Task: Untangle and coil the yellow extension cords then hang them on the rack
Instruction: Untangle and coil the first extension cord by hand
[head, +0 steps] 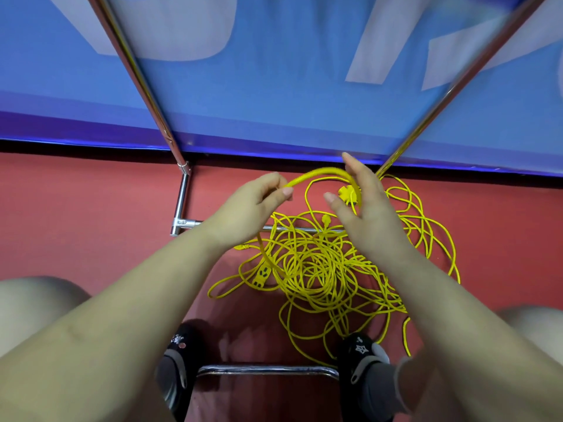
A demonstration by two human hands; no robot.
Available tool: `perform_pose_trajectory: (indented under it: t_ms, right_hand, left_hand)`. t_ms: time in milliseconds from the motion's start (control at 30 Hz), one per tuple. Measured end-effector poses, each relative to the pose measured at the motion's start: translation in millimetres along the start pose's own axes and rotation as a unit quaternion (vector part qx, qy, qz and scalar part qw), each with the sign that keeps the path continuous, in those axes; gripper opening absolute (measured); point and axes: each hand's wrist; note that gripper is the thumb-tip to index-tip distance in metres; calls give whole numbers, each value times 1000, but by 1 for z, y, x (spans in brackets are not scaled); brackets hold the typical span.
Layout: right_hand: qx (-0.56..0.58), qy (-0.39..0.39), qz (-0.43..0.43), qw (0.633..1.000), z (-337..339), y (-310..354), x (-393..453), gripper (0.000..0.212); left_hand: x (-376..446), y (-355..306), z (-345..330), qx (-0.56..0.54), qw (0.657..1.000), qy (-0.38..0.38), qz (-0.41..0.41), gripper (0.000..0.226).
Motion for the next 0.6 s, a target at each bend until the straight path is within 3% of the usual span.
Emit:
perform_pose_trajectory:
  t_ms: [100, 233, 300, 500, 600]
  right_hand:
    - [-21, 24, 53, 998, -5, 7, -1, 43]
    - [29, 58, -1, 998, -15, 9, -3, 10]
    - [33, 32, -7, 999, -14, 8, 1, 3]
    - [59, -99, -12, 993, 5, 10, 10, 15]
    - [100, -164, -40, 980, 9, 10, 11, 13]
  left_hand:
    - [-1, 0, -5, 30, 999, 21, -4, 17]
    - [0, -3, -7, 45, 999, 22, 7, 16]
    - [0, -5, -6, 46, 999, 17, 16, 18]
    - [3, 0, -2, 11, 997, 48, 57, 26]
    - [3, 13, -5, 44, 990, 83, 100, 31]
Point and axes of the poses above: each hand's wrist, its own x-axis towards the middle knuckle, its own z-axis out of the back of the hand, y = z × x, and after that the axes turned 3 degrees about y, right-handed
